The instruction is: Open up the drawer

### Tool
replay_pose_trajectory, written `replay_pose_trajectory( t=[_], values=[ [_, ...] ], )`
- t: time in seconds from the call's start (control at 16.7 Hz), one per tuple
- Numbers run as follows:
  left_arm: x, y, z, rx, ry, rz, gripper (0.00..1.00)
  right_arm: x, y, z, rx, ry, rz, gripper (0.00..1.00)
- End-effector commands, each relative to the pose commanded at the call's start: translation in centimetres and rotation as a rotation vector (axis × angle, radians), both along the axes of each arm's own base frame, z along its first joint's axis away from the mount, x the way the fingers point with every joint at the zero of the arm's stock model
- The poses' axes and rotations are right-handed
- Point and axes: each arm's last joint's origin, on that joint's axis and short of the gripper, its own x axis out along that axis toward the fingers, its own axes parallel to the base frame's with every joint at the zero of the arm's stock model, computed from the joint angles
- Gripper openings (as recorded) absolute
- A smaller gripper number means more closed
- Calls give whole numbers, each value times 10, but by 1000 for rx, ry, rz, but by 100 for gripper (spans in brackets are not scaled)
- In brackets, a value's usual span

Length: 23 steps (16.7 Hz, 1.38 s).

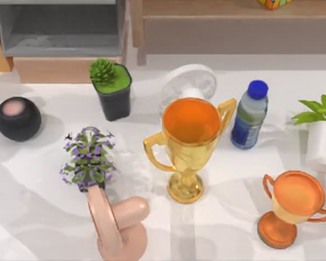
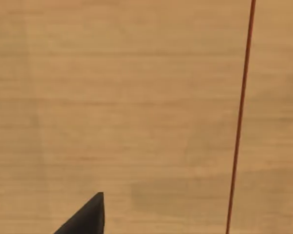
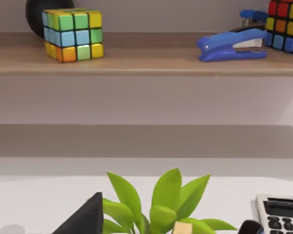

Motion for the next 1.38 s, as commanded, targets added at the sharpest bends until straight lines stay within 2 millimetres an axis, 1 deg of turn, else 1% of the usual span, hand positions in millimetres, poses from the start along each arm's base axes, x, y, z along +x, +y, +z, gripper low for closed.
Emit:
replay_pose_trajectory(
  t=[0.72,0.78,1.2,1.26,1.38],
  values=[
    [0,0,0,0,0,0,2,0,0,0,0,0,0,100],
    [0,0,0,0,0,0,0,0,0,0,0,0,0,100],
    [0,0,0,0,0,0,0,0,0,0,0,0,0,100],
    [-1,1,-5,-13,18,3,0,0,0,0,0,0,0,100],
    [-5,3,-3,-10,10,0,0,0,0,0,0,0,0,100]
  ],
)
